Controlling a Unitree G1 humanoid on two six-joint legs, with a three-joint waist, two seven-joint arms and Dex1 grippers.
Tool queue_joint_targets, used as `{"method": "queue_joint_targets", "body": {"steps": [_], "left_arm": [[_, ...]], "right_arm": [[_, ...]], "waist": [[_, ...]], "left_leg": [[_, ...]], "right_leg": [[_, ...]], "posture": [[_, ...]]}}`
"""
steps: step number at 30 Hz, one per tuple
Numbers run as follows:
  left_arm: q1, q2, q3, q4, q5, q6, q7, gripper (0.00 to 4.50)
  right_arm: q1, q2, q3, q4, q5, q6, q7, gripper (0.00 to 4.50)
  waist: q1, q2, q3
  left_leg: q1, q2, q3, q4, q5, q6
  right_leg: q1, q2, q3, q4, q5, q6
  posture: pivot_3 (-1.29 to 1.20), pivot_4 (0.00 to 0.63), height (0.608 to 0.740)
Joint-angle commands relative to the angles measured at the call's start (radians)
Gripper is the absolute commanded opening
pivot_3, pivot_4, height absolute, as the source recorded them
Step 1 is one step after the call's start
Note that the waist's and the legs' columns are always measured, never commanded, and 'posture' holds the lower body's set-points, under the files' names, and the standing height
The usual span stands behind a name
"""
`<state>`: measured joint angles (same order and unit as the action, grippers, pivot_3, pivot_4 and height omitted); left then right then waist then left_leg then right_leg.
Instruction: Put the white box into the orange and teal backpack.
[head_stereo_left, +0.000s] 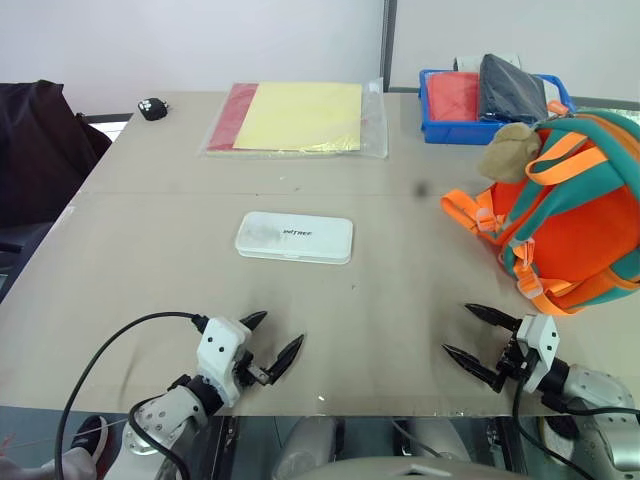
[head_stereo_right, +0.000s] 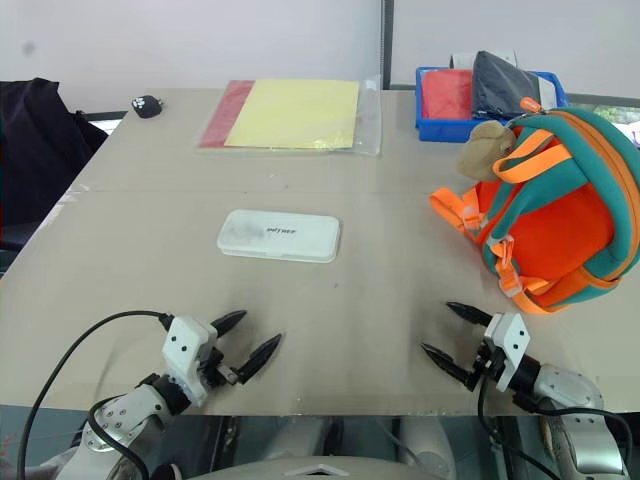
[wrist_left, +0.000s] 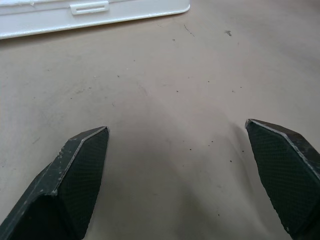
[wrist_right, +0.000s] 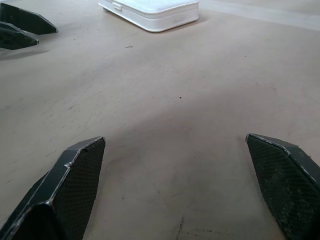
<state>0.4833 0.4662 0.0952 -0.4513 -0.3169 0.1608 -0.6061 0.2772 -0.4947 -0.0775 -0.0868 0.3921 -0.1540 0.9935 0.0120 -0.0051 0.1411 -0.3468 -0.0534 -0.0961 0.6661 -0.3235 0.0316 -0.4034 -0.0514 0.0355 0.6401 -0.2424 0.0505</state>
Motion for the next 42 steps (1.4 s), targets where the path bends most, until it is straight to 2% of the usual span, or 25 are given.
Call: {"method": "queue_joint_targets", "body": {"steps": [1,21,24,27,30,32,34,36,38,40,42], "left_arm": [[0.002,0.014,0.013,-0.034,-0.012,-0.004,-0.015,4.5],[-0.022,0.033,0.033,-0.014,-0.025,0.009,-0.067,4.5],[-0.032,0.035,0.073,-0.018,-0.078,0.055,-0.068,4.5],[-0.061,0.057,0.169,-0.027,-0.238,0.224,-0.049,4.5],[-0.111,0.14,0.318,-0.009,-0.461,0.415,-0.063,4.5],[-0.169,0.232,0.44,0.078,-0.677,0.572,-0.114,4.5],[-0.235,0.336,0.518,0.21,-0.79,0.7,-0.172,4.5],[-0.317,0.439,0.532,0.363,-0.828,0.809,-0.231,4.5],[-0.418,0.54,0.49,0.522,-0.807,0.879,-0.312,4.5],[-0.551,0.619,0.385,0.68,-0.739,0.927,-0.389,4.5],[-0.693,0.654,0.277,0.819,-0.665,0.946,-0.453,4.5]], "right_arm": [[0.014,-0.001,-0.004,-0.028,-0.01,-0.002,-0.022,4.46],[-0.01,0.013,0.014,-0.016,-0.049,0.003,-0.084,4.46],[-0.017,0.014,0.016,-0.021,-0.049,0.01,-0.087,4.46],[-0.032,0.013,0.024,-0.042,-0.046,0.02,-0.091,4.46],[-0.066,0.016,0.04,-0.072,-0.042,0.046,-0.102,4.46],[-0.105,0.024,0.053,-0.086,-0.043,0.074,-0.12,4.46],[-0.144,0.03,0.073,-0.093,-0.045,0.119,-0.137,4.46],[-0.177,0.025,0.105,-0.099,-0.044,0.184,-0.132,4.46],[-0.219,0.027,0.14,-0.097,-0.052,0.233,-0.128,4.46],[-0.274,0.048,0.169,-0.079,-0.062,0.254,-0.136,4.46],[-0.331,0.069,0.192,-0.055,-0.077,0.272,-0.15,4.46]], "waist": [[0.0,0.0,0.0],[-0.001,-0.002,0.001],[-0.001,-0.002,0.001],[-0.001,-0.002,0.001],[-0.003,-0.002,0.002],[-0.004,-0.001,0.003],[-0.007,0.0,0.003],[-0.013,0.001,0.004],[-0.017,0.001,0.005],[-0.021,-0.001,0.007],[-0.026,-0.001,0.008]], "left_leg": [[0.0,0.0,0.0,0.0,0.0,0.0],[0.0,0.0,0.0,0.0,0.0,0.0],[0.0,0.0,0.0,0.0,0.0,0.0],[0.0,0.0,0.0,0.0,0.0,-0.001],[0.0,0.0,-0.001,0.0,0.0,0.0],[0.0,0.0,-0.003,0.001,0.001,-0.001],[-0.001,0.0,-0.004,0.001,0.002,-0.004],[-0.001,-0.001,-0.005,0.001,0.003,-0.005],[-0.001,-0.003,-0.005,0.001,0.003,-0.005],[-0.001,-0.005,-0.006,0.001,0.003,-0.005],[-0.001,-0.006,-0.007,0.001,0.003,-0.005]], "right_leg": [[0.0,0.0,0.0,0.0,0.0,0.0],[0.0,0.0,0.0,0.0,0.0,0.0],[0.0,0.0,0.0,0.0,0.0,0.0],[0.0,0.0,-0.001,0.0,0.0,0.0],[0.0,0.0,-0.002,0.001,0.0,0.0],[0.0,0.001,-0.003,0.001,0.0,0.0],[0.0,0.001,-0.005,0.002,0.0,0.0],[-0.002,0.002,-0.009,0.002,0.0,0.0],[-0.002,0.002,-0.01,0.002,0.0,0.0],[-0.002,0.004,-0.011,0.002,0.0,0.0],[-0.003,0.004,-0.011,0.002,0.0,0.0]], "posture": [[0.0,0.15,0.74],[0.0,0.15,0.74],[0.0,0.15,0.74],[0.0,0.15,0.74],[0.0,0.15,0.74],[0.0,0.15,0.74],[0.0,0.15,0.74],[0.0,0.15,0.74],[0.0,0.15,0.74],[0.0,0.15,0.74],[0.0,0.15,0.74]]}}
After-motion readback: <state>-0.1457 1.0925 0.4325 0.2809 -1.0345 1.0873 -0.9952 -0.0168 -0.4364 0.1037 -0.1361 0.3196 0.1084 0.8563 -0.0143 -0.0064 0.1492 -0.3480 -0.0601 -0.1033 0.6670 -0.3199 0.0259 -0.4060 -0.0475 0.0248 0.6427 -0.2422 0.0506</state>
